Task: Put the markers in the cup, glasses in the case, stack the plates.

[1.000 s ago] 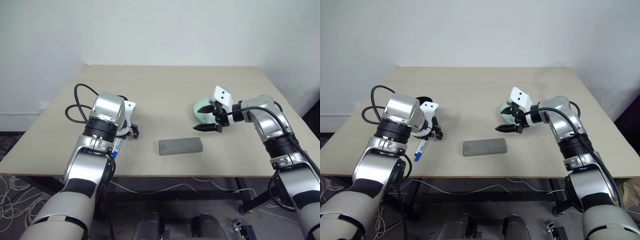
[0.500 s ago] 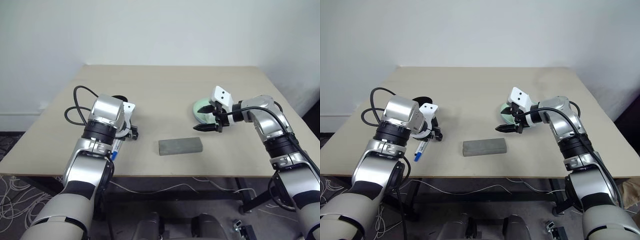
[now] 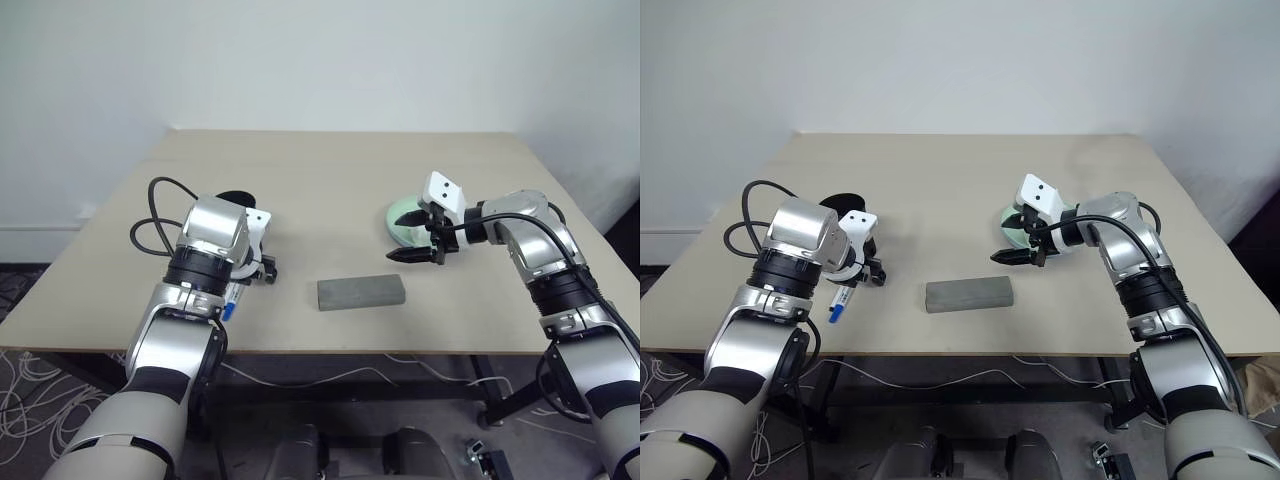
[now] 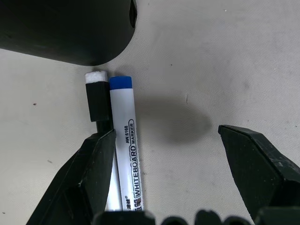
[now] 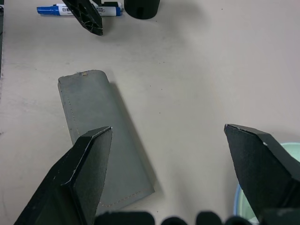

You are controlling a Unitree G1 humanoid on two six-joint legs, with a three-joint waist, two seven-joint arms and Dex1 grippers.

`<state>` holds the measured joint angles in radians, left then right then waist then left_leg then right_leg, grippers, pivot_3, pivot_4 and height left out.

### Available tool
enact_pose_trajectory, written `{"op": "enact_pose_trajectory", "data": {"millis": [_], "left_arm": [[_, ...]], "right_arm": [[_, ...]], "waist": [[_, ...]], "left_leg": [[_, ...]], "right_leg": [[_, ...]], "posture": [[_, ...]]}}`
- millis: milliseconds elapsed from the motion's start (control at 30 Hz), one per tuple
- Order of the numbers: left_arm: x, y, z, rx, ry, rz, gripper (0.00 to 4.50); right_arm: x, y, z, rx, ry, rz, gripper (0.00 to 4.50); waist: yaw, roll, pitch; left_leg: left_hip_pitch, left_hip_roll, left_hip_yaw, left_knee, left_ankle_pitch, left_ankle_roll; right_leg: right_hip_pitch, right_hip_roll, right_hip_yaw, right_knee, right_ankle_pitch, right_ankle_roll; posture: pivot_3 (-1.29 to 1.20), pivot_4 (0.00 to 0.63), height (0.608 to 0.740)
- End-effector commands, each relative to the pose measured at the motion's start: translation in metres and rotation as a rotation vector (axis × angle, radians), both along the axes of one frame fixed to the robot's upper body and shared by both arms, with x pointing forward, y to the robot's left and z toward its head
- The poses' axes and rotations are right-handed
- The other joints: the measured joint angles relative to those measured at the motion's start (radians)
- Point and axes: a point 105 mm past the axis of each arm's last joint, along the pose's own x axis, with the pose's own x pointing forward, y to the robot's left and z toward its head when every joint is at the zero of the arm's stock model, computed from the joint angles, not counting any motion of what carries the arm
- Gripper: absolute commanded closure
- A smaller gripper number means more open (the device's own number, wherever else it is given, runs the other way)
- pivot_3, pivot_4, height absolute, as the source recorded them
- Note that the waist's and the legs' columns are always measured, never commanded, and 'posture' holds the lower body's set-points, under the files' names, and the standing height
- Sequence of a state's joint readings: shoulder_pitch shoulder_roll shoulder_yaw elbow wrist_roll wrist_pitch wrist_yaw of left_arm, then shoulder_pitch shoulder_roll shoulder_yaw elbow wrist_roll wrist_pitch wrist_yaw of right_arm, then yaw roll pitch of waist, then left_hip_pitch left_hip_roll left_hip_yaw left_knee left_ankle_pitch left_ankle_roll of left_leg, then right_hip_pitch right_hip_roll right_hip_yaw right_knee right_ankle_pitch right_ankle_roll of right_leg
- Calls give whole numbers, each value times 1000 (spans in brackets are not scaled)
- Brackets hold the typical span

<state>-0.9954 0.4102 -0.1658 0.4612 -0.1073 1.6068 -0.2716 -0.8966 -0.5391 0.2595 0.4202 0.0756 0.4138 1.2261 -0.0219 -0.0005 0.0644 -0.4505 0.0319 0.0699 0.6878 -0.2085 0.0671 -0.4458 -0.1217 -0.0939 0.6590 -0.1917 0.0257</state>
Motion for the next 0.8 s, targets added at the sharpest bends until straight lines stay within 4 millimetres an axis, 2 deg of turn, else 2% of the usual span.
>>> {"op": "enact_pose_trajectory", "data": {"millis": [33,333,800], "left_arm": [[2,0,8,-15,-31,1,707],[-1,1,2,-23,-19,10,707],[3,-13,9,-35,-46,-36,707]], "right_arm": [[3,3,21,12,-64,19,361],[3,3,21,13,-63,18,361],[3,4,21,15,-64,17,361]], "waist": [[0,0,0],[0,0,0],[0,0,0]], "left_leg": [[0,0,0,0,0,0],[0,0,0,0,0,0],[0,0,0,0,0,0]], "right_leg": [[0,0,0,0,0,0],[0,0,0,0,0,0],[0,0,0,0,0,0]], "posture": [[0,0,700],[0,0,700],[0,0,700]]}}
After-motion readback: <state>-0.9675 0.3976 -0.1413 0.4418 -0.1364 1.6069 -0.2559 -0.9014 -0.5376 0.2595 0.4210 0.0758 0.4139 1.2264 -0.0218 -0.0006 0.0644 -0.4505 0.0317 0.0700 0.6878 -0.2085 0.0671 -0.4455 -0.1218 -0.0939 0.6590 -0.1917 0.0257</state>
